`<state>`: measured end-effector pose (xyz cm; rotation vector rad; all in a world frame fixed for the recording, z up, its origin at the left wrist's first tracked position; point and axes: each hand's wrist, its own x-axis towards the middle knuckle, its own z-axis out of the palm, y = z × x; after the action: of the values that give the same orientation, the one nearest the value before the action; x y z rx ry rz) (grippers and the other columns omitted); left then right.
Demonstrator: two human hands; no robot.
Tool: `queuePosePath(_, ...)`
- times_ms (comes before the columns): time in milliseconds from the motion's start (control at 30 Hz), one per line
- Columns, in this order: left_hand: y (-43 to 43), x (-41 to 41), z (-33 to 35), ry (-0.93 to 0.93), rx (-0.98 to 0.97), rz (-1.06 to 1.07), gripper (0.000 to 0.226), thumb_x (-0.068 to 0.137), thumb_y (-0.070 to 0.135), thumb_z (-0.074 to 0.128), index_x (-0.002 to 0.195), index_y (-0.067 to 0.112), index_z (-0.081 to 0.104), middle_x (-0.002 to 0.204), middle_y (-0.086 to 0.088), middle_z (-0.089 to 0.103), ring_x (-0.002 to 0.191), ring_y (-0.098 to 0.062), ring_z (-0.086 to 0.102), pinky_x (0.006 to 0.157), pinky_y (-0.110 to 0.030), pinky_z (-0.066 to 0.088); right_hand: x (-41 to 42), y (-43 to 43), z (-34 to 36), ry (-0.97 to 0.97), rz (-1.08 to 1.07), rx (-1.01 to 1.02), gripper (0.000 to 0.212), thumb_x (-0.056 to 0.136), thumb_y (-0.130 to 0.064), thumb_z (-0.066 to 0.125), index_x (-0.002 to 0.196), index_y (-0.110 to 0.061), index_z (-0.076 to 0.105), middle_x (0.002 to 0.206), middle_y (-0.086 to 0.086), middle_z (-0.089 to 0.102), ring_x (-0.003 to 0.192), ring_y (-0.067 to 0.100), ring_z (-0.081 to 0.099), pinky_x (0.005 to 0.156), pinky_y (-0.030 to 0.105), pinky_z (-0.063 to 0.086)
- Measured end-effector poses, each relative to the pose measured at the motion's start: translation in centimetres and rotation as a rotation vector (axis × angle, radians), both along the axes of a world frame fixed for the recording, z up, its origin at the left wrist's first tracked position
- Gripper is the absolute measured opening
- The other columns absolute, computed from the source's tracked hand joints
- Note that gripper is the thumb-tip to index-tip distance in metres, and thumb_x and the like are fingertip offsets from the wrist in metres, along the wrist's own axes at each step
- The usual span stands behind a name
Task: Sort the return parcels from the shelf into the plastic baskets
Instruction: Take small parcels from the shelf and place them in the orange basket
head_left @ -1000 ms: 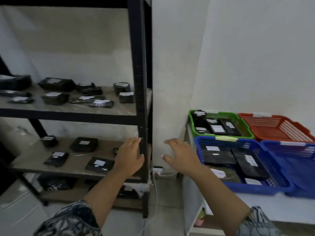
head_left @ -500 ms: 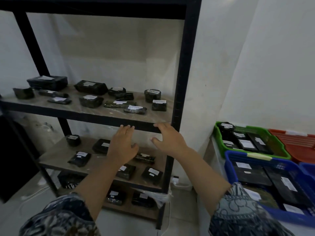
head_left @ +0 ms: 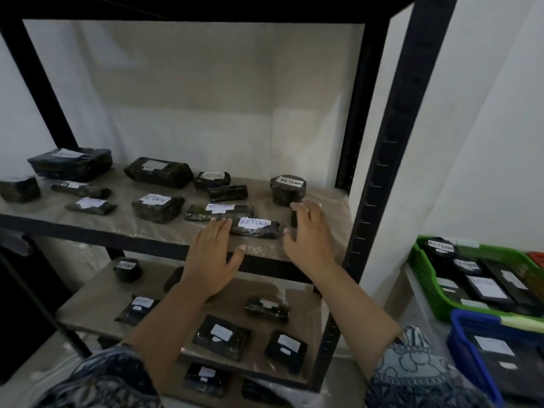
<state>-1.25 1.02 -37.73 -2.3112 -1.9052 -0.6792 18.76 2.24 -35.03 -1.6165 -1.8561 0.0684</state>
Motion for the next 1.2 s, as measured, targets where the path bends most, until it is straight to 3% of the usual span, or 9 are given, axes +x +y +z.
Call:
queuePosePath(133,0.0,-0.5,-1.8,-0.007,0.080,0.002,0.072,0.091,0.056,0.022,0.139,0.005,0.040,0.140,-0.014,0.045,0.131,-0.027,0.038,0.111,-0.041,0.022,0.1,1.3,-0.3,-0.086,-0.113,-0.106,0.072,0.088,-0.028,0.057,0.148,-0.022,0.018,0.158,0.006,0.003,0.147,0.029,-0.005,0.120,0.048,0.004)
queuePosePath(200,0.0,-0.4,-2.1,-0.033,0.092,0.000,0.071,0.092,0.055,0.023,0.136,0.004,0.043,0.138,-0.015,0.048,0.129,-0.027,0.041,0.111,-0.042,0.023,0.0,1.5,-0.3,-0.134,-0.132,-0.150,0.074,0.088,-0.030,0.055,0.149,-0.020,0.015,0.158,0.009,0.005,0.146,0.030,-0.005,0.120,0.048,0.001)
queuePosePath(333,0.0,-0.5,-2.1,-0.069,0.088,-0.011,0.070,0.092,0.056,0.023,0.133,0.004,0.046,0.134,-0.014,0.051,0.126,-0.027,0.044,0.109,-0.046,0.030,0.0,1.6,0.6,-0.238,-0.224,-0.130,0.069,0.086,-0.030,0.057,0.146,-0.014,0.025,0.147,0.010,0.026,0.135,0.029,0.024,0.111,0.041,0.022)
queuePosePath(500,0.0,-0.7,-2.0,-0.077,0.059,-0.021,0.074,0.090,0.059,0.021,0.134,0.005,0.046,0.137,-0.013,0.049,0.129,-0.025,0.041,0.111,-0.043,0.027,1.1,1.7,1.8,-0.208,-0.214,-0.225,0.058,0.084,-0.021,0.063,0.136,-0.023,0.037,0.147,0.007,0.026,0.133,0.031,0.025,0.108,0.042,0.031)
queuePosePath(633,-0.2,-1.2,-1.6,-0.057,0.040,-0.055,0.081,0.087,0.062,0.015,0.138,0.005,0.042,0.143,-0.013,0.042,0.135,-0.025,0.034,0.115,-0.041,0.018,1.1,1.0,1.8,-0.086,-0.145,-0.275,0.052,0.084,-0.012,0.063,0.128,-0.019,0.037,0.133,0.008,0.038,0.117,0.027,0.042,0.090,0.039,0.046)
queuePosePath(800,-1.3,-2.3,-1.6,0.000,0.016,-0.133,0.087,0.081,0.064,0.012,0.145,0.007,0.029,0.151,-0.011,0.030,0.142,-0.022,0.020,0.116,-0.035,0.002,0.0,-2.7,0.7,0.059,-0.231,-0.102,0.054,0.085,-0.011,0.065,0.130,-0.019,0.038,0.132,0.009,0.041,0.117,0.027,0.047,0.091,0.039,0.049)
queuePosePath(1000,-5.3,-2.1,-2.5,-0.047,0.000,-0.185,0.075,0.090,0.046,0.050,0.148,0.010,0.019,0.156,-0.009,0.016,0.144,-0.021,0.008,0.115,-0.035,0.003,-1.0,-8.3,-0.3,0.114,-0.221,-0.042,0.061,0.088,-0.019,0.065,0.140,-0.015,0.035,0.139,0.004,0.039,0.125,0.021,0.045,0.100,0.031,0.042)
queuePosePath(1200,-11.0,1.1,-3.0,-0.059,-0.021,-0.328,0.074,0.089,0.040,0.054,0.148,0.014,0.017,0.156,-0.004,0.018,0.144,-0.018,0.012,0.110,-0.029,0.004,0.8,-15.3,-0.8,0.099,-0.216,-0.028,0.052,0.085,-0.017,0.067,0.133,-0.015,0.046,0.131,0.003,0.044,0.118,0.020,0.049,0.091,0.029,0.045)
